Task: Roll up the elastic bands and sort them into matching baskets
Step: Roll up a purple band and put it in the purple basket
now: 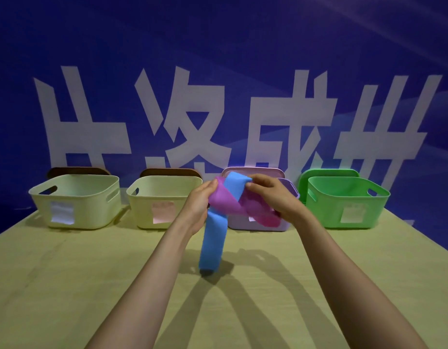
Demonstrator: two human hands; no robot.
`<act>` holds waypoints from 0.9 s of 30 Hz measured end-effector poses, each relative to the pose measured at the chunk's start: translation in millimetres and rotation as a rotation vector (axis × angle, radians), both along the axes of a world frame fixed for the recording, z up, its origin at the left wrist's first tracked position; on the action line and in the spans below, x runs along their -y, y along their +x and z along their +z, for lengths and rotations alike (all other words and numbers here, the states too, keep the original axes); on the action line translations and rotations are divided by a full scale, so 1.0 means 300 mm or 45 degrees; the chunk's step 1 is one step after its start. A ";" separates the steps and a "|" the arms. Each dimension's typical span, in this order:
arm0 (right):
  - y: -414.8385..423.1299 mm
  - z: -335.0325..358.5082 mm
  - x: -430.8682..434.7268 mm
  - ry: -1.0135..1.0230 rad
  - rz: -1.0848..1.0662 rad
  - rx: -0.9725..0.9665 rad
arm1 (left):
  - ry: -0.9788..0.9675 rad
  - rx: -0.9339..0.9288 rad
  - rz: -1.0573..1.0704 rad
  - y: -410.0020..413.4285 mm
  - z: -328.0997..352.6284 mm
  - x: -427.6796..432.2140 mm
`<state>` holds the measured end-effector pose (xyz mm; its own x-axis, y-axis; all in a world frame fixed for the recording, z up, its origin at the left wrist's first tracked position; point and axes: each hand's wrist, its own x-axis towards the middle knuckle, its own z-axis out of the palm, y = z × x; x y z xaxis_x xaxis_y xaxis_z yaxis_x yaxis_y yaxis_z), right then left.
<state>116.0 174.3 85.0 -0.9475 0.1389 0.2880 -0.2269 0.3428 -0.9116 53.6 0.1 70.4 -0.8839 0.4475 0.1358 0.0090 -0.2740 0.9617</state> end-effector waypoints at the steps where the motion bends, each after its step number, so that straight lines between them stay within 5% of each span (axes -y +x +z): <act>1: 0.003 -0.003 0.002 -0.003 0.026 -0.025 | -0.026 -0.025 -0.005 -0.002 -0.007 0.000; 7: -0.002 -0.023 -0.025 0.116 0.034 -0.046 | -0.009 0.084 0.121 -0.006 -0.005 0.006; 14: -0.015 -0.055 -0.104 -0.423 -0.296 0.011 | 0.401 0.569 0.334 -0.078 -0.004 0.055; 19: -0.052 -0.063 -0.071 -0.612 -0.334 0.062 | 0.074 0.455 0.104 -0.035 0.004 0.010; 23: -0.069 -0.057 -0.069 -0.624 -0.302 0.064 | -0.565 0.031 -0.025 -0.040 -0.032 0.020; 27: -0.077 -0.073 -0.074 -0.539 -0.340 0.135 | -0.489 0.056 0.264 -0.094 -0.068 0.028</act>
<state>93.0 196.5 63.0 -0.8842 0.4634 0.0583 -0.0804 -0.0280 -0.9964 25.3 -8.4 49.9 -0.9615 0.2709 -0.0461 -0.0174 0.1072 0.9941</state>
